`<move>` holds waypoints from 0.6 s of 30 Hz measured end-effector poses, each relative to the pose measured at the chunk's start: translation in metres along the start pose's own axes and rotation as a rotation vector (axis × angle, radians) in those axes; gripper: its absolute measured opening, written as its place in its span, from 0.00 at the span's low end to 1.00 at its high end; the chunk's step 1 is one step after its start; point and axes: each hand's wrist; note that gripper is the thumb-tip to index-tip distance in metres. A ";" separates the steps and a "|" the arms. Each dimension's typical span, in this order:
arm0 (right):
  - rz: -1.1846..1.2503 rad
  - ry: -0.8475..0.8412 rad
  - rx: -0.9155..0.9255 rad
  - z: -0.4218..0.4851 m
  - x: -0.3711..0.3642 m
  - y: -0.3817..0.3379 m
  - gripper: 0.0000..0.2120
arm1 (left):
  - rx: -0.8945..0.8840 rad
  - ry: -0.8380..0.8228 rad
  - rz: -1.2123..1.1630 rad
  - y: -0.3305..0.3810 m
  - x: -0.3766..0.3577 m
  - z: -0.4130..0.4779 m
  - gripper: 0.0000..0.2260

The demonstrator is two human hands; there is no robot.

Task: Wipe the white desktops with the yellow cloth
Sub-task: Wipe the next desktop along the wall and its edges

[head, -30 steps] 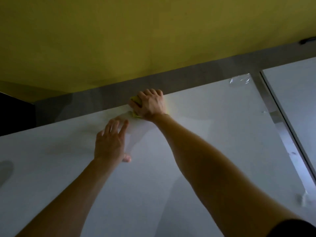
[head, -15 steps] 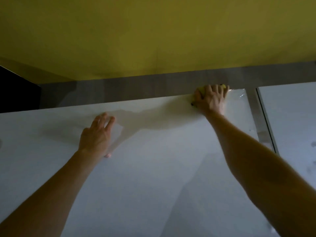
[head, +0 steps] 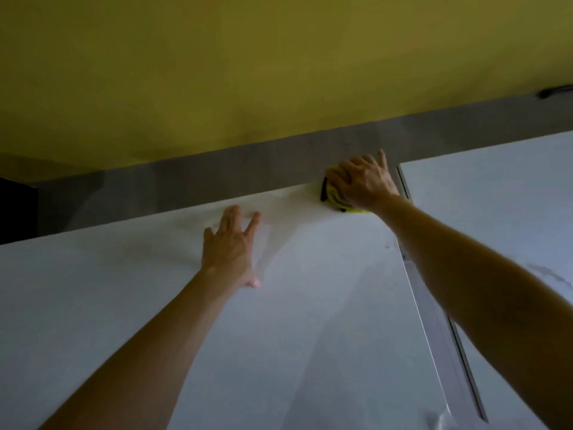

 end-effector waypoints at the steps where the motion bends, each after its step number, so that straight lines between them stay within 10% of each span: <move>1: -0.019 0.012 -0.028 0.002 0.004 0.026 0.30 | 0.005 0.004 0.003 0.007 -0.001 0.004 0.68; 12: 0.085 0.011 0.354 -0.012 -0.023 -0.140 0.27 | 0.038 0.090 0.017 0.017 -0.007 0.003 0.67; 18: 0.075 0.092 0.203 0.005 -0.001 0.015 0.23 | 0.039 0.063 -0.005 0.014 -0.007 0.005 0.67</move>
Point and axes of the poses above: each hand's wrist, its own z-axis towards the middle knuckle, its own x-axis out of the back of the hand, y = z × x, and after that the axes turned 6 degrees about -x, right-handed
